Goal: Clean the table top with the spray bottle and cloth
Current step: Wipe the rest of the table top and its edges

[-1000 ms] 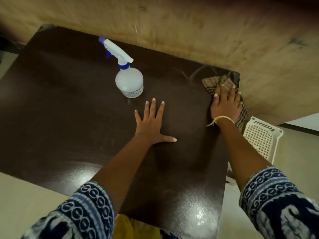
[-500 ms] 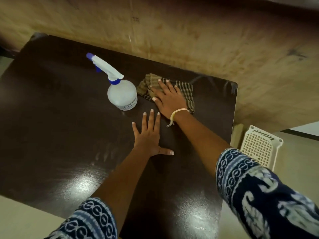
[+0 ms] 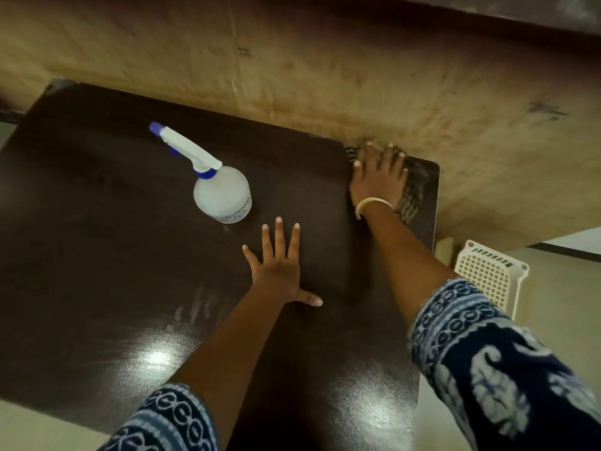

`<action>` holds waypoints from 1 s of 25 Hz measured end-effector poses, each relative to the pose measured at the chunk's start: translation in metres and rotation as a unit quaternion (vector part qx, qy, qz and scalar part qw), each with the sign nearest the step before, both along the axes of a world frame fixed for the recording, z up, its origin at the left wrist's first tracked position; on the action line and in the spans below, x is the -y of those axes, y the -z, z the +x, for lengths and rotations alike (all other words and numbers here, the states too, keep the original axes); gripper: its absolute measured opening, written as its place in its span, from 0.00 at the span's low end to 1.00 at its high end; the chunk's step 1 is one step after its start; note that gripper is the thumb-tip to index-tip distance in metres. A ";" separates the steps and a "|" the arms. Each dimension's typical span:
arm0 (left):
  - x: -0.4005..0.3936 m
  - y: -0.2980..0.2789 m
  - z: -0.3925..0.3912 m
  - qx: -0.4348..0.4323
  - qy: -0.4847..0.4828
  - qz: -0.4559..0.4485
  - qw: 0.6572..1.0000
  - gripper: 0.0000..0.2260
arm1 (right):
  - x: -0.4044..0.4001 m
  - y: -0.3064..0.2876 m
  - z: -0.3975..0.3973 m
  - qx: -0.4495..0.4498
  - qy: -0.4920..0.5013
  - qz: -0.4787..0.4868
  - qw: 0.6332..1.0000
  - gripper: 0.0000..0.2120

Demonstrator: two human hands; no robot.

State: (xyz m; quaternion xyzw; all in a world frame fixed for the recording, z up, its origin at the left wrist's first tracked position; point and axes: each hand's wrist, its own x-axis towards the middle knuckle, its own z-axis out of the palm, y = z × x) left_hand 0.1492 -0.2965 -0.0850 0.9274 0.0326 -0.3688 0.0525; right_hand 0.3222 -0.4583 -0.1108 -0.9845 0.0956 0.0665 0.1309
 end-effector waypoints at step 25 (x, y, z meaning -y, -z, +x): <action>-0.131 0.007 -0.139 0.246 -0.100 -0.046 0.963 0.57 | -0.146 0.006 -0.178 0.009 0.042 0.030 0.999 0.27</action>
